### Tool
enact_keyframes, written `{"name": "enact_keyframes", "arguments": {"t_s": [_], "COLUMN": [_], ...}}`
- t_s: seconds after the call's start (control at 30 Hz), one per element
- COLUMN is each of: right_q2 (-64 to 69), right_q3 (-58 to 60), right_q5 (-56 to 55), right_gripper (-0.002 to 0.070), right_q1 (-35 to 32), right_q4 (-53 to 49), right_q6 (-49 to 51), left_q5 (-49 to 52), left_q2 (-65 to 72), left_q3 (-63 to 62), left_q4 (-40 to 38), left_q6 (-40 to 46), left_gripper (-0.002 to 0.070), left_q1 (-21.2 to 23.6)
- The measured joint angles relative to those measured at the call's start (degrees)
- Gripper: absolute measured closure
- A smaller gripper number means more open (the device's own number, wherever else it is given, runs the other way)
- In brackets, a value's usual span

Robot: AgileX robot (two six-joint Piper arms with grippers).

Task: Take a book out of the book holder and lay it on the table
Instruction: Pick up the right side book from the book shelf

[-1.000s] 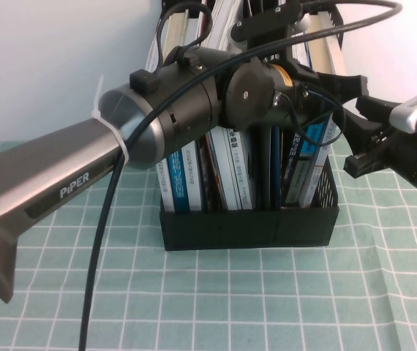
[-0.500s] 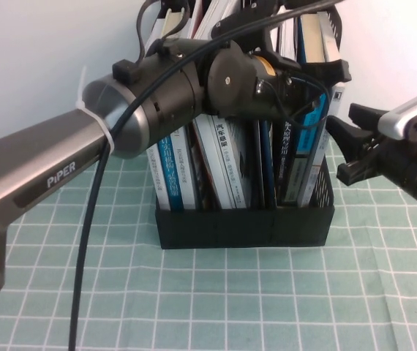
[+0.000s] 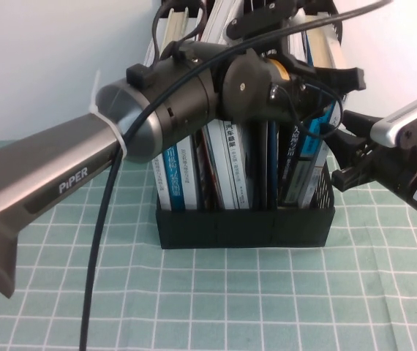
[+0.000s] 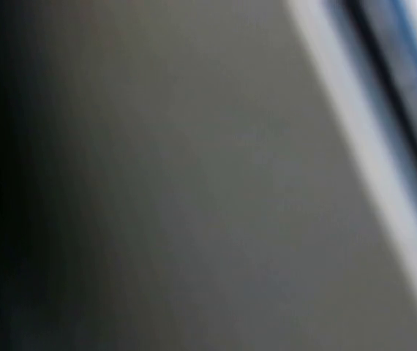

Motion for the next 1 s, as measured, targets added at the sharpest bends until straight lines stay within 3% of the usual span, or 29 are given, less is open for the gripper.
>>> {"name": "enact_keyframes", "arguments": {"t_s": [1.0], "right_q2": [0.0], "right_q3": [0.0], "right_q5": [-0.6], "right_gripper": [0.0342], "right_q1": [0.0], "right_q4": [3.1], "right_q6": [0.0], "left_q5": [0.7], "left_q2": [2.4], "left_q3": [-3.6], "left_q4": [3.1], "left_q6": [-0.5], "left_gripper": [0.0678], "left_q1": [-0.7]}}
